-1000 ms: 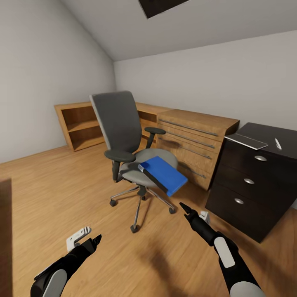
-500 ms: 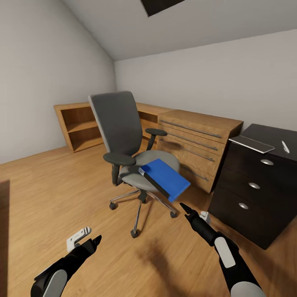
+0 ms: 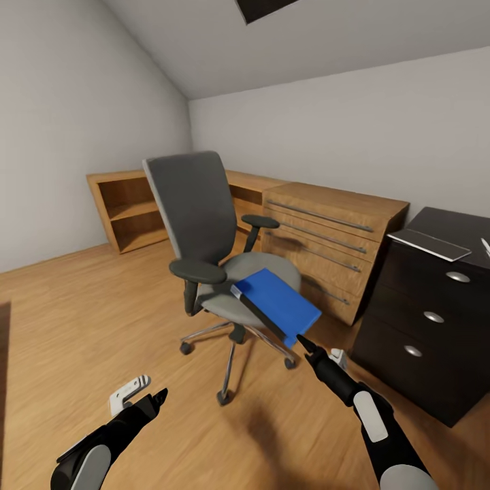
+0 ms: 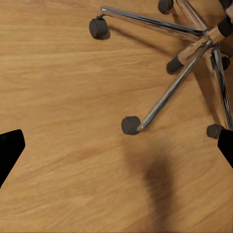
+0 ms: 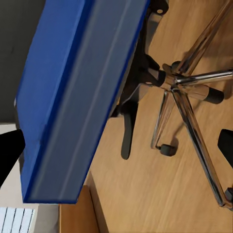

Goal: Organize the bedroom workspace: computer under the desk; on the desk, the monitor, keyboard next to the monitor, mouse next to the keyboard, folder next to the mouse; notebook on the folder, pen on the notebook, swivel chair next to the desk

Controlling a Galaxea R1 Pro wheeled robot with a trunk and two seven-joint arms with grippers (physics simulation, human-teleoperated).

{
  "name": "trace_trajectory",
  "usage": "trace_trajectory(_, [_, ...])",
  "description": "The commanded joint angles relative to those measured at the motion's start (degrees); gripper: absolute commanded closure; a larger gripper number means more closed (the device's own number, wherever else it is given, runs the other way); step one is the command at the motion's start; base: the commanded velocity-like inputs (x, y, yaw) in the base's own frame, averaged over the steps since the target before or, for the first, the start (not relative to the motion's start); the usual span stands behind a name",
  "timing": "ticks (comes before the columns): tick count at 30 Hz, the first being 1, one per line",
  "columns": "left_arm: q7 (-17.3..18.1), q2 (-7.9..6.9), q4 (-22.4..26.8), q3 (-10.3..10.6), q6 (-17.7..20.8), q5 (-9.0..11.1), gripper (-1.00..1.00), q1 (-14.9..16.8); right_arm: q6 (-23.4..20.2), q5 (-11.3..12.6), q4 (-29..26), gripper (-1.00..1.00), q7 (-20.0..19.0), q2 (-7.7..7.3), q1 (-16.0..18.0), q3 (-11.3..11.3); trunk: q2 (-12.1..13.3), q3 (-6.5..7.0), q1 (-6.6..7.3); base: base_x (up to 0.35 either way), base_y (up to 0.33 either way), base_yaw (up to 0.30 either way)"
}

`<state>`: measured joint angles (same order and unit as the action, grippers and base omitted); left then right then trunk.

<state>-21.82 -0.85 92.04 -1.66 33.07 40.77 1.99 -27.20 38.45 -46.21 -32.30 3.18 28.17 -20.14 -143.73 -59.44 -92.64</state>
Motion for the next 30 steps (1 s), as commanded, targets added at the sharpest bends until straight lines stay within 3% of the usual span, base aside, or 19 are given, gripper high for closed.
trace_trajectory(1, [-0.5, -0.02, 0.1, 0.0, 0.2, 0.6, -1.00, 0.0, -0.5, 0.3, 0.0, -1.00, -0.1, 0.10, 0.0, -0.3, 0.0, -0.06, -0.01, 0.208, 0.041, 0.000])
trace_trajectory(23, [-0.6, 0.19, -1.4, 0.1, 0.1, 0.8, -1.00, 0.0, -0.4, 0.1, 0.1, -1.00, 0.0, 0.18, 0.0, -0.2, 0.0, -0.06, -0.01, 0.051, 0.029, 0.000])
trace_trajectory(30, [-0.6, 0.23, -1.4, 0.1, 0.1, 0.8, -1.00, 0.0, -0.4, 0.1, 0.1, -1.00, 0.0, 0.18, 0.0, -0.2, 0.0, 0.61, 0.07, 0.000, 0.000, 0.000])
